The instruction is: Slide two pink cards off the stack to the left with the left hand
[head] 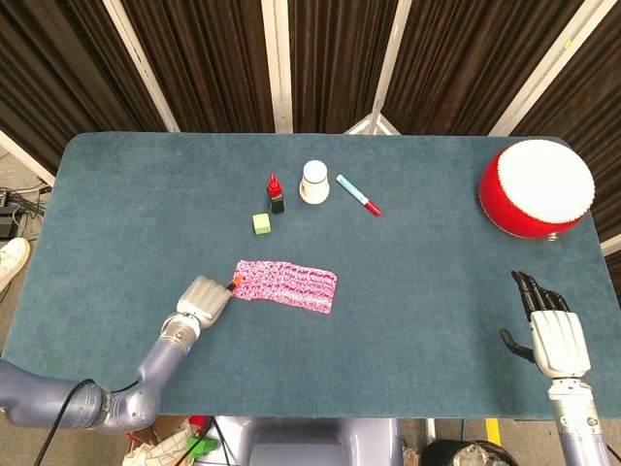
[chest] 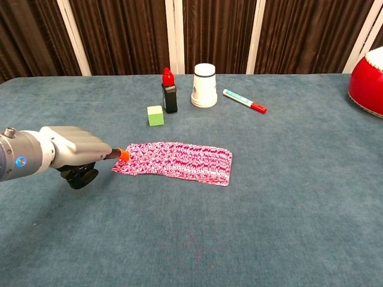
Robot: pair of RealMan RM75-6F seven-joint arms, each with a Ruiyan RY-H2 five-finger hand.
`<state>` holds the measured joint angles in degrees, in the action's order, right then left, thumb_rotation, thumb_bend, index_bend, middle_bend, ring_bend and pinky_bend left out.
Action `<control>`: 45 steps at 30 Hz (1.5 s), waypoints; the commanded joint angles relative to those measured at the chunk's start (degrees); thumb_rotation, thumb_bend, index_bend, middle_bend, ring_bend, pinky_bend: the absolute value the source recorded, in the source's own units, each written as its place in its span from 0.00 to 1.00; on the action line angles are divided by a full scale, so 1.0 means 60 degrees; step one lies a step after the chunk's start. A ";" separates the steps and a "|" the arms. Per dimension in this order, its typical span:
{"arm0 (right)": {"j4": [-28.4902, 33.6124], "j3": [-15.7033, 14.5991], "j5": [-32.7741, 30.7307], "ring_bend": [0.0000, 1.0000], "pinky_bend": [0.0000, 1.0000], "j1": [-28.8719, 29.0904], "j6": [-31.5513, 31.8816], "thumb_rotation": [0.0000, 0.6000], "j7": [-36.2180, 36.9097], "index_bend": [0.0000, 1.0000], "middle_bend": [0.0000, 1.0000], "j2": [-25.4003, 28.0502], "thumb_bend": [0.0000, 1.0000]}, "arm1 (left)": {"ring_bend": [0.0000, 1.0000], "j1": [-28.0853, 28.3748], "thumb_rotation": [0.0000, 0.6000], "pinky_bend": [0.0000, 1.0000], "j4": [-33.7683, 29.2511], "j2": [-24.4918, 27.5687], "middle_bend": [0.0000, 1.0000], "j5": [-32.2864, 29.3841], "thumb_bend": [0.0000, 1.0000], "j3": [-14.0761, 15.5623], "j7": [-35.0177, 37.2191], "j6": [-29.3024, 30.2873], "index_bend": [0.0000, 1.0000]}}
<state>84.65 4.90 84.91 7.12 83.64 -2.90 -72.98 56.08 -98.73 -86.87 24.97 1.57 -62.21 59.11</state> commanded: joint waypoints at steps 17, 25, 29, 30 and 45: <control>0.0118 -0.0019 0.0104 0.23 0.24 -0.0016 0.0083 1.00 0.0065 0.01 0.15 0.0065 0.28 | 0.75 -0.1122 1.00 0.68 0.0078 0.0885 0.85 0.0298 0.93 0.1398 0.0703 0.0961 0.07; 0.0117 -0.0041 0.0108 0.23 0.24 0.0015 0.0028 1.00 -0.0090 0.01 0.15 0.0003 0.28 | 0.75 -0.1437 1.00 0.68 -0.0039 0.1342 0.85 0.1000 0.93 0.1462 0.1273 0.0995 0.07; 0.0116 -0.0041 0.0113 0.23 0.24 0.0023 0.0027 1.00 -0.0118 0.01 0.15 -0.0016 0.28 | 0.75 -0.1517 1.00 0.68 -0.0319 0.1555 0.85 0.1354 0.93 0.1391 0.1432 0.1132 0.07; 0.0116 -0.0040 0.0113 0.23 0.24 0.0023 0.0026 1.00 -0.0116 0.01 0.15 -0.0013 0.28 | 0.75 -0.1543 1.00 0.68 -0.0435 0.1625 0.85 0.1465 0.93 0.1377 0.1463 0.1195 0.07; 0.0170 -0.0030 0.0137 0.23 0.24 0.0012 0.0078 1.00 -0.0033 0.01 0.15 0.0034 0.28 | 0.75 -0.1453 1.00 0.68 -0.1606 0.2268 0.85 0.2804 0.93 0.0673 0.2135 0.1090 0.07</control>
<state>85.67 4.72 85.75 7.19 84.12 -3.10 -72.78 46.49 -107.98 -73.60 40.48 6.80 -50.03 66.93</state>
